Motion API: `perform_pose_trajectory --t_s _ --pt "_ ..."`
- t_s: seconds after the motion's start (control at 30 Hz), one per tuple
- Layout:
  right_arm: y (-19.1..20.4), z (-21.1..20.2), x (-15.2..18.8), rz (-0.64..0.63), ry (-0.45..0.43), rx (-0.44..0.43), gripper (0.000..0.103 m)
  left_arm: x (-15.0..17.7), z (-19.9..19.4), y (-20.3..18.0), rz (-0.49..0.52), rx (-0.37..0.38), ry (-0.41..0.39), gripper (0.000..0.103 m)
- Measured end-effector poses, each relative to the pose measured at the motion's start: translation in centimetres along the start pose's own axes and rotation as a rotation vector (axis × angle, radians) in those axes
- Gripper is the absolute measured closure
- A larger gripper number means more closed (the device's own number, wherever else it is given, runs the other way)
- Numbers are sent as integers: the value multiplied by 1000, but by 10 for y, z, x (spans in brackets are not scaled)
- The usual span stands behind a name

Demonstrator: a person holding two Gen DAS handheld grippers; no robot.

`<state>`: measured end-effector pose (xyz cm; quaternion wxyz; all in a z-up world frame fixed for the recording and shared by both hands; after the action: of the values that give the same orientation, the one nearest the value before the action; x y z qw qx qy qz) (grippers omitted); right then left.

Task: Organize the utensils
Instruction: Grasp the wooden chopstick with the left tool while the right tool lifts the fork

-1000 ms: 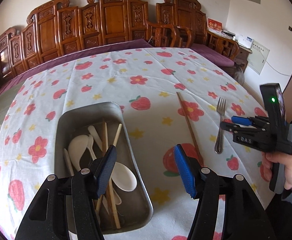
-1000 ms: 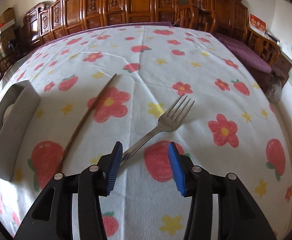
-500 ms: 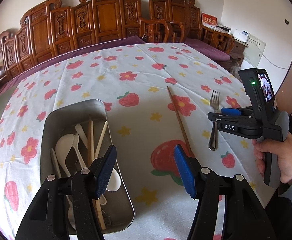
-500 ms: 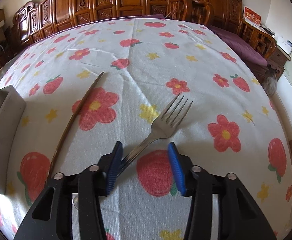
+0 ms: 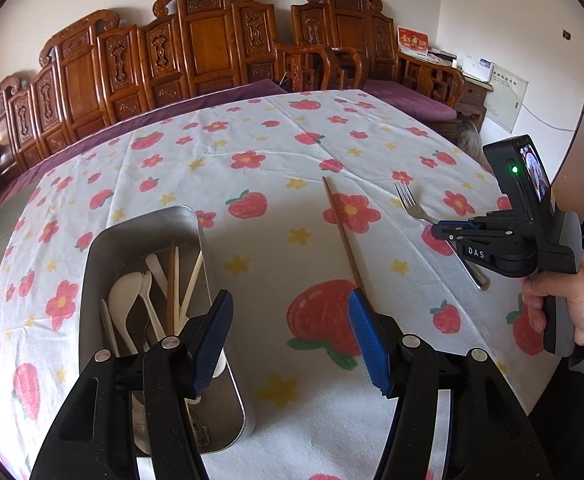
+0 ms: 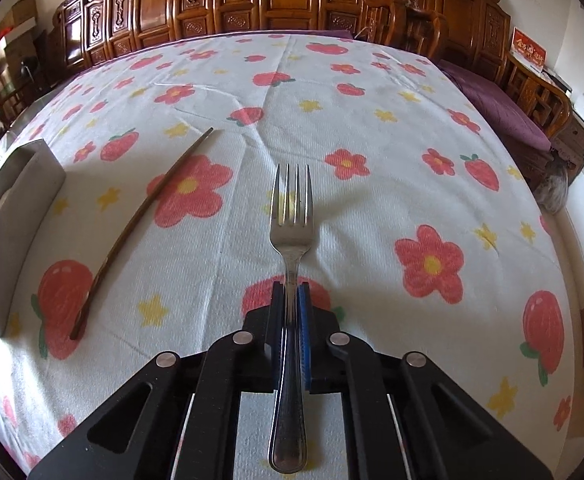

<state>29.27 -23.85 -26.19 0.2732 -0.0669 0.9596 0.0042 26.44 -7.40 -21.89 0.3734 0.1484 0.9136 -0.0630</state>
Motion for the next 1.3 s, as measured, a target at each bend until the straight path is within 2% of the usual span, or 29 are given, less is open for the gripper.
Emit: perform_pose_trajectory --t_s 0.33,0.47,0.77,1.0,1.07,1.13,1.3 --pt "0 -1 -1 -44 -21 -45 94 -8 16 -24 14 0 12 46" --pt "0 -1 -1 -47 -22 -62 94 -9 36 -35 -5 30 49 46" --pt "-3 0 -2 -22 -20 -92 94 -15 82 -50 -6 47 115 68" --pt "-4 1 -5 -7 -23 -107 94 -17 112 -56 12 32 160 78" --pt "-4 2 -5 -2 -23 -111 94 -16 118 -55 13 26 173 82" --pt "-4 2 -5 0 -24 -113 94 -15 123 -54 10 22 183 91" --pt "-4 2 -6 1 -24 -114 94 -16 126 -52 6 16 180 98"
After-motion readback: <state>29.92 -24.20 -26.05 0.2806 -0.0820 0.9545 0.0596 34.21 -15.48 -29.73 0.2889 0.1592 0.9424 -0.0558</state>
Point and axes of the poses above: each gripper's, at about its wrist camera, not at the fingertips, and z roughly the way its jaws point, y to its left, x to its underside, the point moved 8 cm from there along z, roughly the way its jaws point, and after that the axes turned 3 degrees about -y, right-handed, at the moved point
